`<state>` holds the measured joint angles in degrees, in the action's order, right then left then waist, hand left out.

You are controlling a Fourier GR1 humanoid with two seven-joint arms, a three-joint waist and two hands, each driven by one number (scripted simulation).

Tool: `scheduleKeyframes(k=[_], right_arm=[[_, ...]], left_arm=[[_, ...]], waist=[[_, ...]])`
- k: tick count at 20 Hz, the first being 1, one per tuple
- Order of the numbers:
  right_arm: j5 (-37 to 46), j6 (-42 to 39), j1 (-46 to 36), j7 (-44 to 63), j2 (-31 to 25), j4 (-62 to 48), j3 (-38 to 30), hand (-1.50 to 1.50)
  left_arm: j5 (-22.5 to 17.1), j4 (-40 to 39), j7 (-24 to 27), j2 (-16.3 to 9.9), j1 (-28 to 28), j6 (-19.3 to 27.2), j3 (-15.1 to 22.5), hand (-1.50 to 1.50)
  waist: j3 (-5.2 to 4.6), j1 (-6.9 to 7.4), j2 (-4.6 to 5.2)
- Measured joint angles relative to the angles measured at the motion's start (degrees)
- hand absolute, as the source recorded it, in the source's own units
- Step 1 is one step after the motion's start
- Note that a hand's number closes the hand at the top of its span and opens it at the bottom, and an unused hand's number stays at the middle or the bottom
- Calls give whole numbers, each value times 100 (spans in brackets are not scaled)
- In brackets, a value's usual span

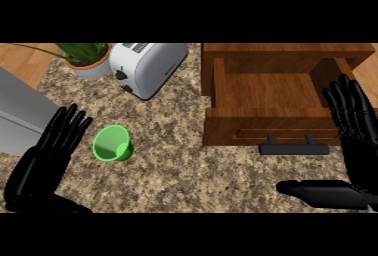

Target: Pick up the cup, place it into the drawer and close the drawer

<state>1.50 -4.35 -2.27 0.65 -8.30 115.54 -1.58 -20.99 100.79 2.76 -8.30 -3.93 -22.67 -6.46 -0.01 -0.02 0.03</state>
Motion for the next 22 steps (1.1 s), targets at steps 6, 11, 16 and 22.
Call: scheduleKeyframes(k=[6,11,16,22], right_arm=[[55,-2,67,-67,74,18,-14,-150],[-2,-108,71,-185,46,-113,-134,-150],[-111,-201,104,-25,22,41,-213,-150],[-94,-259,28,-64,35,-39,-261,-150]], left_arm=[[570,-1041,658,-85,187,26,-282,-150],[992,-2194,1303,-266,502,-10,-499,-150],[1384,-3444,1946,-404,943,55,-628,-150],[1788,-5083,3073,-492,1407,76,-709,-150]], waist=[[-1,-10,-1],[-1,-16,2],[-2,-27,2],[-4,-34,5]])
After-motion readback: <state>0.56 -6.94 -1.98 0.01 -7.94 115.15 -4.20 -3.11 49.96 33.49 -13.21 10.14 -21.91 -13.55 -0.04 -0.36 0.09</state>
